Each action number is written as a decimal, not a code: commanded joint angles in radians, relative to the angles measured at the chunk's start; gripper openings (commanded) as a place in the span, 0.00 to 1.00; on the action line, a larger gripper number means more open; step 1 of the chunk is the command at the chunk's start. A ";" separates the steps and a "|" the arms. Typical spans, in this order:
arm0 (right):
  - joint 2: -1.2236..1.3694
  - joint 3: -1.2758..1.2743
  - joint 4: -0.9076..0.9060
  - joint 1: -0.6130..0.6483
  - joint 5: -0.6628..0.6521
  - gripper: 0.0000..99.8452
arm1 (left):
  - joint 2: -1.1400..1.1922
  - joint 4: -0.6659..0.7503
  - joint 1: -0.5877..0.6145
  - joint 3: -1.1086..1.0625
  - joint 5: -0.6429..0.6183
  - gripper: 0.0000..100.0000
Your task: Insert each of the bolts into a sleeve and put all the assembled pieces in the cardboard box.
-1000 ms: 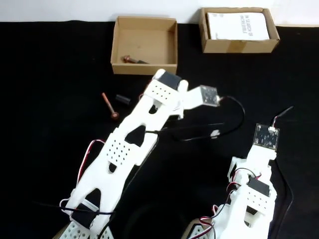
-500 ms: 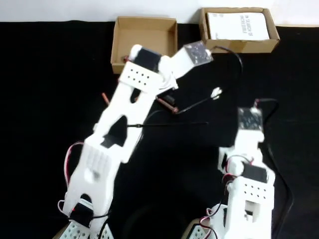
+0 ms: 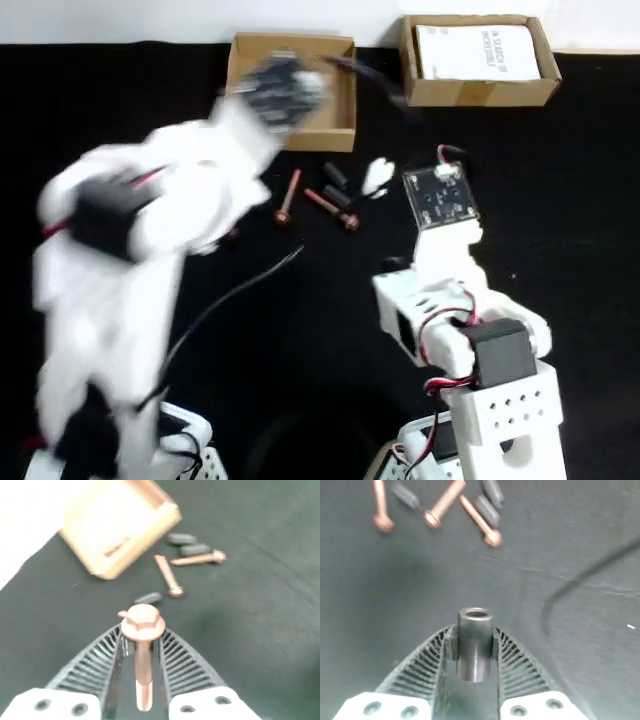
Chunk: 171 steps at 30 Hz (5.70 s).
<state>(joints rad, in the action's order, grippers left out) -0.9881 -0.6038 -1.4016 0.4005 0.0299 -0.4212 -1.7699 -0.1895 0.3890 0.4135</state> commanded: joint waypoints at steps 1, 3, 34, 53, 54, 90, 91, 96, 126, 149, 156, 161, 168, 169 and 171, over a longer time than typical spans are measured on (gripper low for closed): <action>-0.016 0.028 0.140 0.061 0.143 0.01 | -0.188 0.003 0.111 -0.025 -0.071 0.01; -0.016 -0.019 0.271 0.091 0.212 0.01 | -0.236 0.003 0.156 -0.036 -0.106 0.01; -0.366 -0.980 1.874 0.285 -0.221 0.01 | -0.354 0.126 -0.094 -0.051 -0.287 0.01; -0.839 -1.201 1.474 0.183 0.066 0.01 | -0.309 0.388 -0.239 -0.329 -0.391 0.01; -0.832 -1.201 1.468 0.183 0.066 0.01 | -0.309 0.396 -0.240 -0.328 -0.393 0.01; -0.831 -1.199 1.290 0.294 0.103 0.01 | -0.272 0.667 -0.361 -0.542 -0.451 0.01; -0.831 -1.199 1.290 0.294 0.103 0.01 | -0.272 0.666 -0.361 -0.542 -0.451 0.01; -0.831 -1.199 1.290 0.294 0.103 0.01 | -0.277 0.655 -0.361 -0.573 -0.451 0.01; -0.832 -1.199 1.287 0.288 0.097 0.01 | -0.358 0.331 -0.305 -0.618 -0.523 0.19; -0.351 -0.704 1.363 0.084 0.098 0.01 | -0.180 0.023 0.073 0.124 -0.493 0.01; 0.222 -0.318 1.540 0.002 0.095 0.01 | -0.278 0.015 0.372 -0.005 -0.371 0.01; 0.565 -0.045 1.666 -0.021 0.095 0.01 | -0.469 0.031 0.476 -0.314 -0.249 0.01; 1.023 0.306 1.724 -0.038 0.095 0.01 | -0.760 0.219 0.529 -0.723 -0.230 0.01; 1.084 0.361 1.728 -0.044 0.095 0.01 | -0.789 0.238 0.529 -0.777 -0.230 0.01; 1.202 0.475 1.721 -0.065 0.097 0.01 | -0.832 0.262 0.529 -0.866 -0.230 0.01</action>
<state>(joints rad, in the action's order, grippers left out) 0.0844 -0.3322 0.2954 0.3652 0.1250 -1.1930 -1.5551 0.3307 -0.3598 0.1772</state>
